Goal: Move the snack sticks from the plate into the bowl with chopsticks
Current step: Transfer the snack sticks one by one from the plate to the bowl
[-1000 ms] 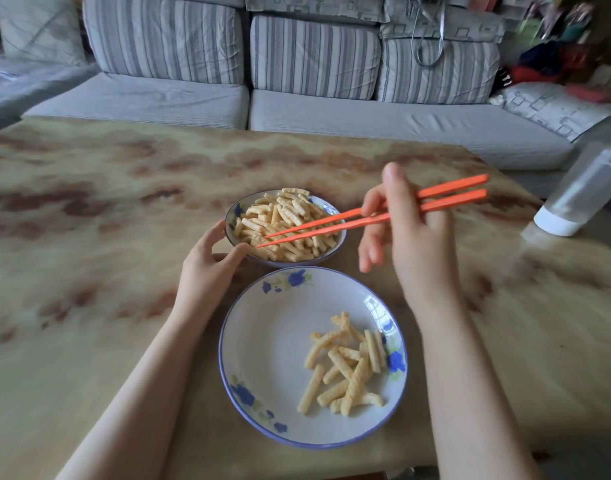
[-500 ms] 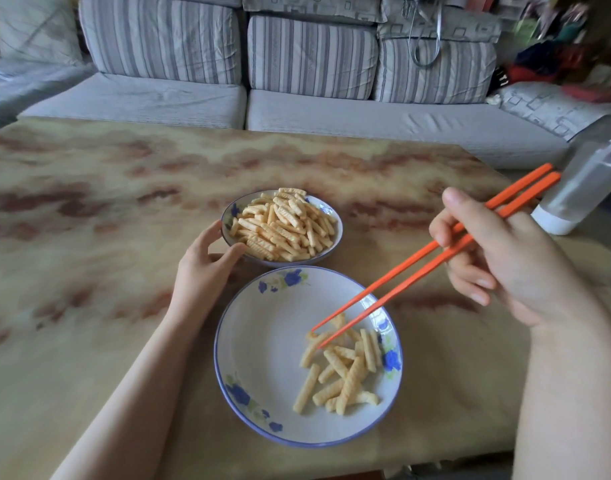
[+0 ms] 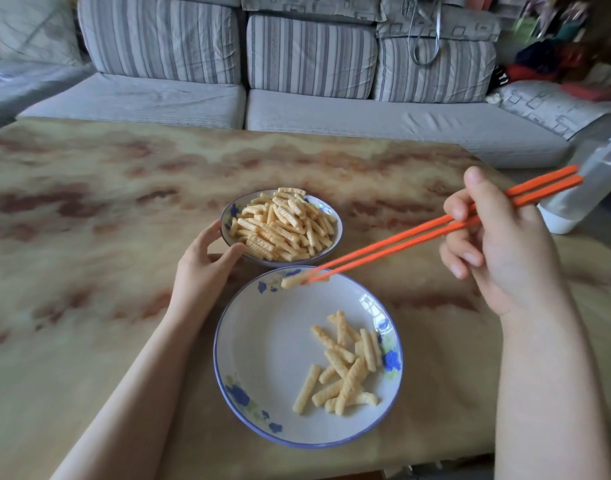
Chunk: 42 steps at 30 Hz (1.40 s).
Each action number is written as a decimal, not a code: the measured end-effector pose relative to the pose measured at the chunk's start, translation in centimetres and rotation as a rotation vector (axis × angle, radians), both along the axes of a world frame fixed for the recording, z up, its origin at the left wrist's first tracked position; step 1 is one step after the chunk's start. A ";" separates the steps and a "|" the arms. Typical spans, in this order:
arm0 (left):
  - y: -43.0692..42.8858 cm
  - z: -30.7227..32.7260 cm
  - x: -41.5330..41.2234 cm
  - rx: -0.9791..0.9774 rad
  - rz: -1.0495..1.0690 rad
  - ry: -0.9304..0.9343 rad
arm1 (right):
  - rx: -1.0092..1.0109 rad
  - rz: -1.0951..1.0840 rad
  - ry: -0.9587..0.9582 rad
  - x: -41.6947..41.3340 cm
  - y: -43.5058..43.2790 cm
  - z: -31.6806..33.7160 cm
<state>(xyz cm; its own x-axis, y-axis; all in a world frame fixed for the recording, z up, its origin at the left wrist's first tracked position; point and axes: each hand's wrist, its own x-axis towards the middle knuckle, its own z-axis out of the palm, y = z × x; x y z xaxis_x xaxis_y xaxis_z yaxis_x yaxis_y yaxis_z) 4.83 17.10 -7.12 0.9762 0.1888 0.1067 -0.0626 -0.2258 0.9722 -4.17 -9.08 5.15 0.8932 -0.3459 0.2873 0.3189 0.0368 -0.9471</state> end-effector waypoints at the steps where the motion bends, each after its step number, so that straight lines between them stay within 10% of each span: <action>1: 0.0 0.0 0.0 -0.003 0.000 -0.002 | 0.051 -0.039 -0.027 0.2 0.2 -0.1; 8: 0.0 0.2 -0.2 -0.017 -0.007 0.014 | 0.293 -0.217 -0.124 2.5 3.6 -1.6; 42: 0.0 0.2 -0.2 0.006 0.013 0.022 | -0.236 0.064 0.007 -1.3 -0.8 0.3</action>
